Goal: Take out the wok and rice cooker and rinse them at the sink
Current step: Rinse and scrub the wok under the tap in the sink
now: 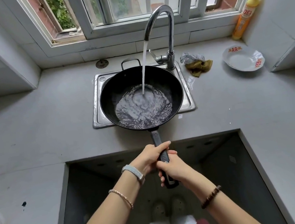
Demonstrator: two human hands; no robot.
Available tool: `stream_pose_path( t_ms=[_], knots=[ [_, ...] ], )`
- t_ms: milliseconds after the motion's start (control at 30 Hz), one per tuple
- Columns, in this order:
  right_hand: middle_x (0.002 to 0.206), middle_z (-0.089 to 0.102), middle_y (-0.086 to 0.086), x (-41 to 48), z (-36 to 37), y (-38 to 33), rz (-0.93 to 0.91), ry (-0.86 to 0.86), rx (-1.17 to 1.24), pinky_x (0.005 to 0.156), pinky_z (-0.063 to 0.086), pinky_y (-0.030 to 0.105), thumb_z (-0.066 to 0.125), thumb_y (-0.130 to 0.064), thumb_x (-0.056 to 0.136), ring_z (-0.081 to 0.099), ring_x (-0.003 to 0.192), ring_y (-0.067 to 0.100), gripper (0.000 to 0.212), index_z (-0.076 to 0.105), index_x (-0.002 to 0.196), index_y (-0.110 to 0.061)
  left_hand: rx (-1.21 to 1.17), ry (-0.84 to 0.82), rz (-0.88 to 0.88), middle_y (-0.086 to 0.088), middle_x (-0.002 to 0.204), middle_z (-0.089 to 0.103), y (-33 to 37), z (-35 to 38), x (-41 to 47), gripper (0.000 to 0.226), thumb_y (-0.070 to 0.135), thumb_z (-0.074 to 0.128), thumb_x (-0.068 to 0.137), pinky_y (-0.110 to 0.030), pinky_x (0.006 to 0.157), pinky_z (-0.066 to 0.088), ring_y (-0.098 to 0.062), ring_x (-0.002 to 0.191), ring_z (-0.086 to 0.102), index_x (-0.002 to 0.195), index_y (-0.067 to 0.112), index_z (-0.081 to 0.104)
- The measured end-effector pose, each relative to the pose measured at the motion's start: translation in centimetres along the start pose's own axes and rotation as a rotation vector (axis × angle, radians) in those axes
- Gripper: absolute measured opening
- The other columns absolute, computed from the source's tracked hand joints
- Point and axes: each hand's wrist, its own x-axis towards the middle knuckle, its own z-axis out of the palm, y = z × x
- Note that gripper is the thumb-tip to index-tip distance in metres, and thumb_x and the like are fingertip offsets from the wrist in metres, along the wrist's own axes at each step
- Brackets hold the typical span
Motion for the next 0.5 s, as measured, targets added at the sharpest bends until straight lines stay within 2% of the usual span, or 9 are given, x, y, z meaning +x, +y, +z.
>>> stream_pose_path(
  t_ms=[100,167,233,267,333,400,500],
  knots=[
    [0.058,0.052,0.009,-0.1,-0.2,-1.9,-0.012,-0.004,0.034,0.045,0.052,0.03,0.045,-0.004,0.088,0.05,0.041,0.015,0.006,0.05,0.085,-0.005,0.0,0.021,0.031,-0.014,0.082,0.074,1.5,0.0,-0.1,0.029,0.025,0.066,0.09,-0.046,0.09,0.053,-0.032,0.085,0.069,0.087,-0.002,0.056],
    [0.058,0.051,0.01,-0.1,-0.3,-3.3,-0.023,-0.01,0.074,0.042,0.049,0.027,0.044,-0.003,0.088,0.049,0.041,0.015,0.006,0.049,0.084,-0.003,-0.023,0.037,0.038,-0.013,0.083,0.074,2.8,0.0,-0.3,0.026,0.027,0.065,0.09,-0.043,0.086,0.054,-0.033,0.087,0.067,0.08,0.004,0.057],
    [0.057,0.05,0.01,0.0,-0.5,-4.6,-0.022,-0.018,0.114,0.04,0.047,0.025,0.044,-0.002,0.088,0.049,0.039,0.014,0.008,0.048,0.081,-0.004,-0.04,0.053,0.038,-0.009,0.078,0.074,4.0,0.1,-0.5,0.027,0.029,0.063,0.091,-0.03,0.061,0.055,-0.026,0.071,0.069,0.076,0.009,0.056],
    [0.057,0.05,0.009,0.1,-0.5,-5.1,-0.018,-0.022,0.132,0.04,0.047,0.025,0.044,-0.002,0.088,0.048,0.039,0.013,0.01,0.047,0.079,-0.004,-0.042,0.062,0.035,-0.006,0.073,0.074,4.5,0.2,-0.8,0.027,0.03,0.062,0.092,-0.023,0.047,0.051,-0.021,0.058,0.067,0.076,0.009,0.056],
    [0.057,0.05,0.009,0.2,-0.7,-5.9,-0.012,-0.025,0.158,0.039,0.046,0.024,0.045,-0.001,0.088,0.047,0.04,0.013,0.011,0.047,0.078,-0.006,-0.045,0.073,0.032,-0.002,0.067,0.073,5.2,0.3,-1.1,0.027,0.031,0.06,0.093,-0.015,0.033,0.039,-0.015,0.041,0.06,0.077,0.009,0.056],
    [0.057,0.05,0.009,0.2,-0.8,-6.0,-0.009,-0.026,0.166,0.039,0.046,0.024,0.045,-0.001,0.088,0.047,0.041,0.013,0.01,0.046,0.079,-0.006,-0.048,0.069,0.035,-0.003,0.068,0.072,5.4,0.4,-1.2,0.027,0.03,0.06,0.093,-0.013,0.032,0.035,-0.014,0.038,0.058,0.077,0.009,0.056],
    [0.057,0.05,0.01,0.2,-0.8,-5.1,-0.008,-0.035,0.151,0.042,0.047,0.026,0.045,-0.002,0.086,0.048,0.041,0.015,0.002,0.047,0.087,-0.004,-0.051,0.048,0.035,-0.006,0.074,0.074,4.6,0.3,-0.8,0.026,0.029,0.062,0.092,-0.019,0.043,0.048,-0.017,0.053,0.066,0.077,0.009,0.057]
  ],
)
